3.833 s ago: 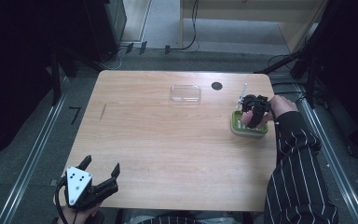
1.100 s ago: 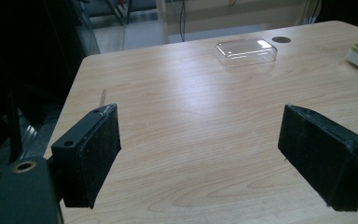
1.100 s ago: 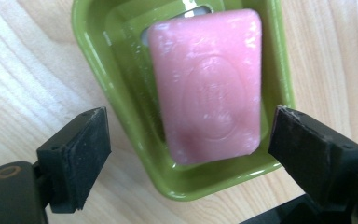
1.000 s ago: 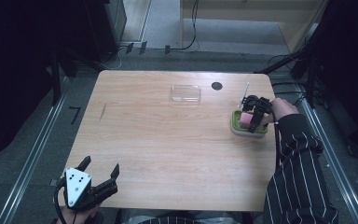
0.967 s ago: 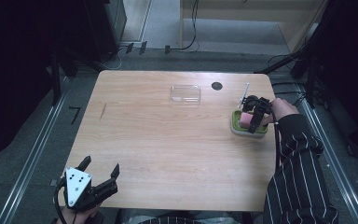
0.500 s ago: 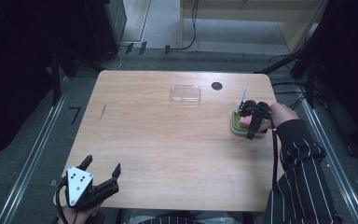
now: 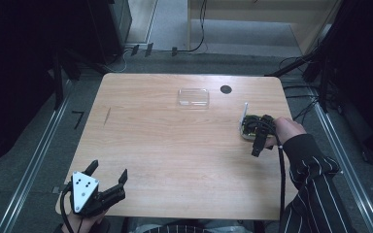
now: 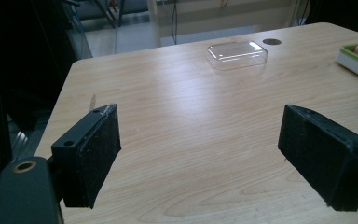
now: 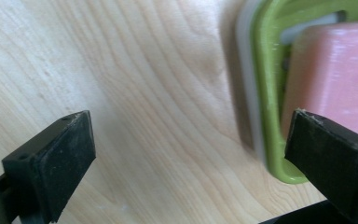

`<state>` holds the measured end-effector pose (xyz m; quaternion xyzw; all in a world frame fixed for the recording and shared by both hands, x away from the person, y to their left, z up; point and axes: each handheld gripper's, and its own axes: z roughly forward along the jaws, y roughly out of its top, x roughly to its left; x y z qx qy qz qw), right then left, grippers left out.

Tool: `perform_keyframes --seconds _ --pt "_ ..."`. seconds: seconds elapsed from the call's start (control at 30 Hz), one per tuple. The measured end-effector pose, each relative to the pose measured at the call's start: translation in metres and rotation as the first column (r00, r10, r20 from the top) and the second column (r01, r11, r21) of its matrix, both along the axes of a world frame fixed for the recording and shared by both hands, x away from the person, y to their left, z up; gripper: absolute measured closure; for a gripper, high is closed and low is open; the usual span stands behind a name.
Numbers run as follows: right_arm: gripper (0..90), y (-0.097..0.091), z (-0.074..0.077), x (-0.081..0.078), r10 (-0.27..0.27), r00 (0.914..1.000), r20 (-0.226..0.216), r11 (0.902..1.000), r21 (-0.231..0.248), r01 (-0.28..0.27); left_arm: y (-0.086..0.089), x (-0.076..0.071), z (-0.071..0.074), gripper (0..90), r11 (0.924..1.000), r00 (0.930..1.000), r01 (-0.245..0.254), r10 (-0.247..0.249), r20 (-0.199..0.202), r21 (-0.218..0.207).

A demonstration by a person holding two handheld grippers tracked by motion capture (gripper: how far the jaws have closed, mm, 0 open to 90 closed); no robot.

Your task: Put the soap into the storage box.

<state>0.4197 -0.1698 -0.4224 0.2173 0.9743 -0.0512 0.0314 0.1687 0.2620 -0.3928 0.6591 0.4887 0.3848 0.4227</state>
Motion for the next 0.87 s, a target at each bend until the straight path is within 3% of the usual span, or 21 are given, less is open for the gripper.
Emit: perform_keyframes --seconds 0.23,0.47,0.8,0.87 --pt "2.0 0.01 -0.01 -0.017 0.035 0.9993 -0.016 0.9992 -0.021 -0.035 -0.001 0.001 0.0 13.4 1.0 1.0 0.008 -0.008 0.003 0.001" --pt "2.0 0.02 -0.011 -0.037 0.073 0.9967 -0.036 0.9973 0.0 -0.073 -0.003 0.003 0.0 13.3 0.9998 0.9998 0.017 -0.017 0.003 0.002" --pt "3.2 0.021 -0.013 -0.064 0.103 0.9945 -0.022 0.9944 0.027 -0.102 -0.007 0.008 0.0 13.3 0.9993 0.9993 0.036 -0.036 0.005 0.005" --pt "5.6 0.02 -0.013 -0.069 0.086 0.9962 -0.018 0.9955 0.043 -0.085 -0.007 0.01 0.0 13.3 0.9992 0.9991 0.041 -0.041 0.004 0.003"
